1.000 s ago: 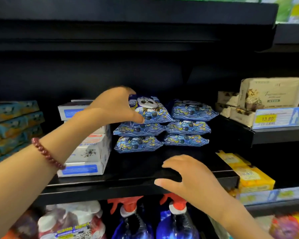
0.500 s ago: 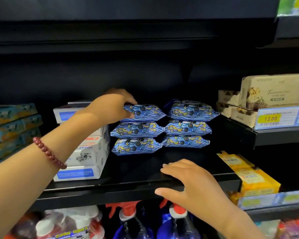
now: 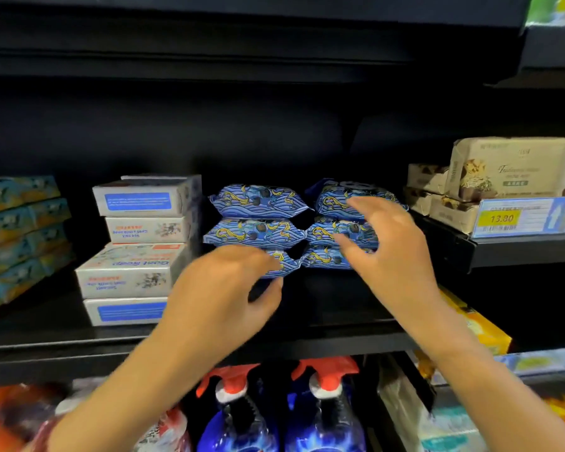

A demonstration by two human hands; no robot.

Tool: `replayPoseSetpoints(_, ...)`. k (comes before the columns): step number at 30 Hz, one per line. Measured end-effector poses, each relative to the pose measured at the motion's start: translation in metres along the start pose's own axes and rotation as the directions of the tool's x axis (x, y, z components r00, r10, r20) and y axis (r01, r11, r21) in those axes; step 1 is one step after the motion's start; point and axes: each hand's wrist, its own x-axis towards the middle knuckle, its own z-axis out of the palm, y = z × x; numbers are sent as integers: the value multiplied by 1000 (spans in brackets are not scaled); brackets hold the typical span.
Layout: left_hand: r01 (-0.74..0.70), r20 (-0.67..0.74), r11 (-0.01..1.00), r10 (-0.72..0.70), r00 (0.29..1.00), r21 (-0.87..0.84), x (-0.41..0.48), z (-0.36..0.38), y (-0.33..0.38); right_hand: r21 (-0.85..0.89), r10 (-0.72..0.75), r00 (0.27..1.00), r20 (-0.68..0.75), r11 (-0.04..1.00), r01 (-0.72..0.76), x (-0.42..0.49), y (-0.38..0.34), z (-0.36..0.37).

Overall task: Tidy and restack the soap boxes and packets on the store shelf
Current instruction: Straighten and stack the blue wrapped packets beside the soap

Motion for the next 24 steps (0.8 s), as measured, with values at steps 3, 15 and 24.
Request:
replayPoseSetpoints(3,137,161,984,-118,980,-113,-22,20,3,-214,-3,994,113,976,27,32,14,9)
replayPoseSetpoints(15,129,140,988,-117,983,-87,-29,35,0,-498,47,995,93,867,5,45,25,26)
replayPoseSetpoints(24,91,97,991,-81,992,-102,-31,39,-1,-557,25,999,48,831,6,43,20,20)
